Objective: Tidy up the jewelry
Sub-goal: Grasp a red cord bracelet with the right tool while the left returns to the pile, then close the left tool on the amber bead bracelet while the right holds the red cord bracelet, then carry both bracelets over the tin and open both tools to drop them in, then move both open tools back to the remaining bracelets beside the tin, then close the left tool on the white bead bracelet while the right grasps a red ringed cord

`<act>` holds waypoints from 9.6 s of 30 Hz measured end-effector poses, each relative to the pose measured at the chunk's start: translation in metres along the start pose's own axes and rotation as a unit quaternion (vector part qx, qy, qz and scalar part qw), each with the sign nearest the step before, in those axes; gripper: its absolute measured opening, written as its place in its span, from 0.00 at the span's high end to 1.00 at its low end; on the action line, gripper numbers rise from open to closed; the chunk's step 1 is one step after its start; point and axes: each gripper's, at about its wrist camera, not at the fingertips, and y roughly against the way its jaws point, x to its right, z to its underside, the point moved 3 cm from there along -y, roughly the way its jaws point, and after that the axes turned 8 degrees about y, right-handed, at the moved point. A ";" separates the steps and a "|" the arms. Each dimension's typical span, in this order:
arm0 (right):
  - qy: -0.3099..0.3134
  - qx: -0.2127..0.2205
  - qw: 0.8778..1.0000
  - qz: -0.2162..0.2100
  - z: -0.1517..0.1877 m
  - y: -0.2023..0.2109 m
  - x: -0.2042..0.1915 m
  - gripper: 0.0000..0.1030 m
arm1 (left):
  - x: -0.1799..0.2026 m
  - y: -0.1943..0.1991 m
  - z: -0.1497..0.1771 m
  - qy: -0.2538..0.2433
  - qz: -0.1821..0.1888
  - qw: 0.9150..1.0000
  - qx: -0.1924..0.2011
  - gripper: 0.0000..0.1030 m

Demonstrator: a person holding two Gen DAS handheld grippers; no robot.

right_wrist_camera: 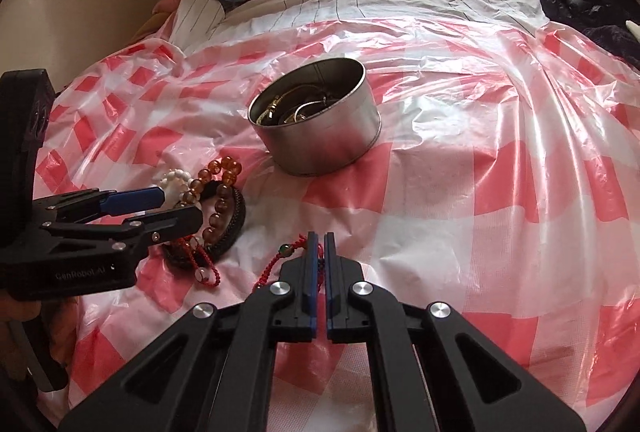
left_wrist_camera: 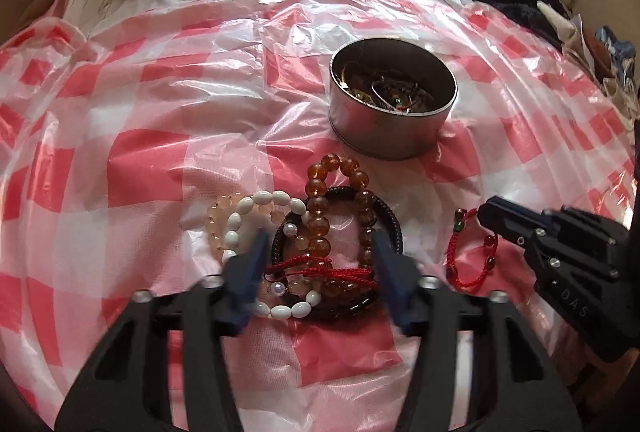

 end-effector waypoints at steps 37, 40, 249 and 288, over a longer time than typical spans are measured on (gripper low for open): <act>0.049 -0.010 0.999 0.016 0.002 -0.010 -0.017 0.42 | -0.111 0.012 0.015 0.128 0.051 0.990 -0.019 0.70; 0.083 -0.027 0.996 0.021 0.007 -0.017 -0.028 0.82 | -0.093 0.012 0.015 0.073 0.016 0.997 -0.018 0.90; 0.073 -0.004 0.997 0.017 0.027 -0.010 -0.039 0.48 | -0.094 0.079 0.056 0.083 -0.051 0.993 0.060 0.94; 0.068 0.008 0.998 0.016 0.029 -0.006 -0.037 0.49 | -0.092 0.073 0.061 0.074 -0.002 0.995 0.064 0.93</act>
